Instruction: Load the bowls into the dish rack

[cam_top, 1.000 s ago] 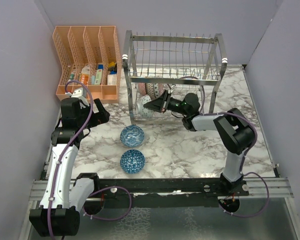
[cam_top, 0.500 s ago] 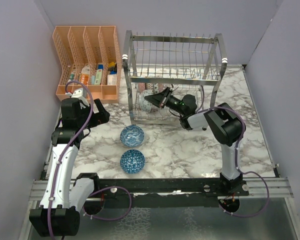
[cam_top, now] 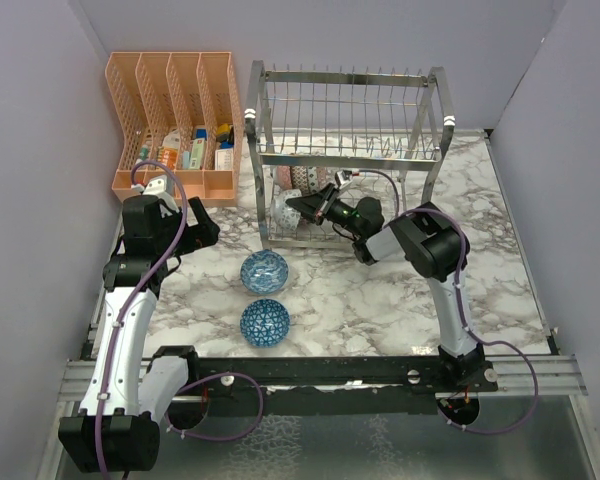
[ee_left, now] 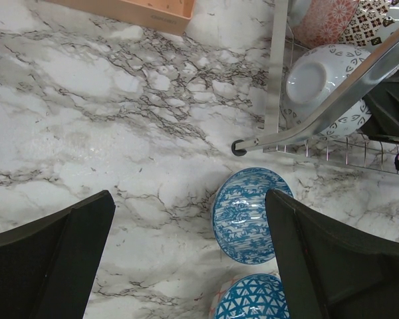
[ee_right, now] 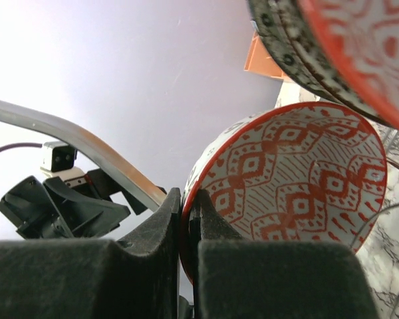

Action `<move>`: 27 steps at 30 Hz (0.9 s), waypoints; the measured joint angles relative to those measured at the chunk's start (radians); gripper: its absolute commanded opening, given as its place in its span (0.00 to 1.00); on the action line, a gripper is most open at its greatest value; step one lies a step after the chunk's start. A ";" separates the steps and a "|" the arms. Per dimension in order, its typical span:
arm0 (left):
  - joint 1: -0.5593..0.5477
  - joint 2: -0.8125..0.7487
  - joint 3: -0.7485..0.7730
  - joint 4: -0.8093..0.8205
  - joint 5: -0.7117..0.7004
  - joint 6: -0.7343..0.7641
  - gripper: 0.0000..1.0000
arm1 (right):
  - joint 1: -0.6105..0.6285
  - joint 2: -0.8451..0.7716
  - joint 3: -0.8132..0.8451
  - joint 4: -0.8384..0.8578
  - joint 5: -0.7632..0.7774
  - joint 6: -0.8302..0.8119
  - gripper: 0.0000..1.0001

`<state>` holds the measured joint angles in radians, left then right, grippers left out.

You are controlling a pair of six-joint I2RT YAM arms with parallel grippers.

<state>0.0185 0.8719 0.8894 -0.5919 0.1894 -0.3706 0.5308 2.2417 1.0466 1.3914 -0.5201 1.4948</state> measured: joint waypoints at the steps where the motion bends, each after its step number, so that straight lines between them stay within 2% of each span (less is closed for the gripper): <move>1: 0.000 0.001 0.000 0.000 0.000 0.000 0.99 | 0.000 0.009 0.000 -0.002 0.004 0.015 0.01; 5: 0.000 0.006 0.000 0.000 0.000 0.002 0.99 | 0.001 0.009 0.002 0.010 0.013 0.031 0.03; 8: 0.000 0.011 0.000 0.000 0.000 0.003 0.99 | 0.001 0.009 0.002 0.009 0.014 0.031 0.22; 11: 0.000 0.013 0.000 0.000 0.000 0.003 0.99 | 0.001 0.009 0.002 0.011 0.013 0.026 0.35; 17: 0.000 0.013 -0.002 0.000 0.000 0.003 0.99 | 0.001 0.008 0.016 0.015 0.010 0.018 0.41; 27: 0.000 0.013 -0.002 0.000 0.000 0.003 0.99 | 0.001 -0.051 -0.010 0.008 -0.007 -0.019 0.42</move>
<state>0.0185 0.8848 0.8879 -0.5915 0.1894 -0.3672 0.5316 2.1906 1.0363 1.3991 -0.5274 1.4754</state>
